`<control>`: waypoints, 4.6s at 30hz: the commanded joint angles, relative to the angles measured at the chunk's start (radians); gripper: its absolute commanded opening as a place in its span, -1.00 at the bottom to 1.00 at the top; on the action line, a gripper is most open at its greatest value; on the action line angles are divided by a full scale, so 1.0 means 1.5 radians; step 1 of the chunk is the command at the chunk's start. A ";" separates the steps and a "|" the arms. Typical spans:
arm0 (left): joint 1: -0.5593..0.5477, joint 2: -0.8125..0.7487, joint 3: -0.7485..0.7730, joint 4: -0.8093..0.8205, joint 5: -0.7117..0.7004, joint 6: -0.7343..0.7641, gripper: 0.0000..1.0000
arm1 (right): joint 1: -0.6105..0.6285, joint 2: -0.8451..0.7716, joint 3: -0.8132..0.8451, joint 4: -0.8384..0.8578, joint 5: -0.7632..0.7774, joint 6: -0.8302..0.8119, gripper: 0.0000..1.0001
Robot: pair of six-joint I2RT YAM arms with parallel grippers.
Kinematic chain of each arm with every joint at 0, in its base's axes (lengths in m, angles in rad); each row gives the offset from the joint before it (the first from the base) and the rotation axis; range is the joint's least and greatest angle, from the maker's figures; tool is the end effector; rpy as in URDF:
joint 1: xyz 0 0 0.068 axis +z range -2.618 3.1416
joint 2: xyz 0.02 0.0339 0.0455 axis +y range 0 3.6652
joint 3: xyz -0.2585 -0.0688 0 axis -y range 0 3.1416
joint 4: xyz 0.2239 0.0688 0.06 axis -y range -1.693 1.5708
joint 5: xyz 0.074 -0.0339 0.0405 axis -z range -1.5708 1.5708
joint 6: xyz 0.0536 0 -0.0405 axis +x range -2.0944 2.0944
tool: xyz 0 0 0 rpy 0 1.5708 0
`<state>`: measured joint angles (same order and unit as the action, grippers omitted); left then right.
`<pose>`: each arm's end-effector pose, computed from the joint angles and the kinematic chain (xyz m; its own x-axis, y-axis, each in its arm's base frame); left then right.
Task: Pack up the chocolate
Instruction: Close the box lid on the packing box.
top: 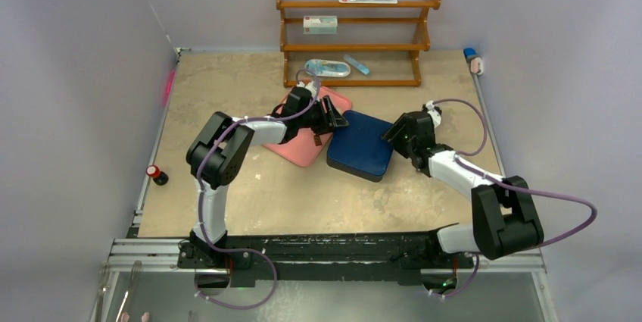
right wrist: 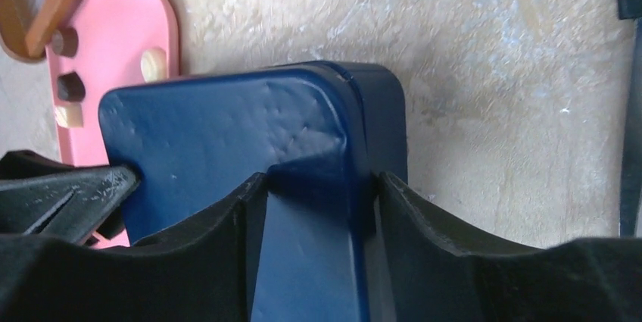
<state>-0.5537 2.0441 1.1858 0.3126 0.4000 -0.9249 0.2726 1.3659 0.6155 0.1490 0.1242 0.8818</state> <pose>0.3591 -0.2465 0.1493 -0.8786 -0.3216 -0.3531 0.1094 0.5842 -0.8042 0.2685 0.0682 0.1858 -0.4767 0.6620 -0.5783 0.3133 0.7426 0.5919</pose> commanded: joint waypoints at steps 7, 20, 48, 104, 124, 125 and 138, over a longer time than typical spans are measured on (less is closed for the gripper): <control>-0.032 0.030 -0.007 -0.122 0.044 0.032 0.09 | 0.034 0.076 -0.006 -0.193 -0.098 -0.040 0.27; -0.013 0.040 0.066 -0.158 0.035 0.072 0.11 | 0.017 0.171 0.044 -0.181 -0.087 -0.051 0.35; -0.041 0.123 0.079 -0.168 0.055 0.063 -0.62 | 0.007 0.297 0.027 -0.127 -0.183 -0.036 -1.00; -0.004 -0.077 -0.107 0.092 0.030 0.084 0.33 | 0.007 0.046 0.079 -0.144 -0.020 -0.167 0.75; 0.033 -0.193 -0.166 0.148 0.000 0.054 0.36 | 0.006 -0.037 0.102 -0.169 -0.011 -0.190 0.76; 0.034 -0.197 -0.169 0.149 -0.001 0.053 0.36 | 0.007 -0.041 0.103 -0.171 -0.011 -0.190 0.76; 0.038 -0.220 -0.229 0.135 -0.054 0.040 0.31 | 0.007 -0.154 0.103 -0.270 0.125 -0.157 0.68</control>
<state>-0.5083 1.7473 0.8654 0.5011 0.3614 -0.8536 0.2798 1.1866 0.7364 -0.1699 0.1757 0.6205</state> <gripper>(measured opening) 0.666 0.860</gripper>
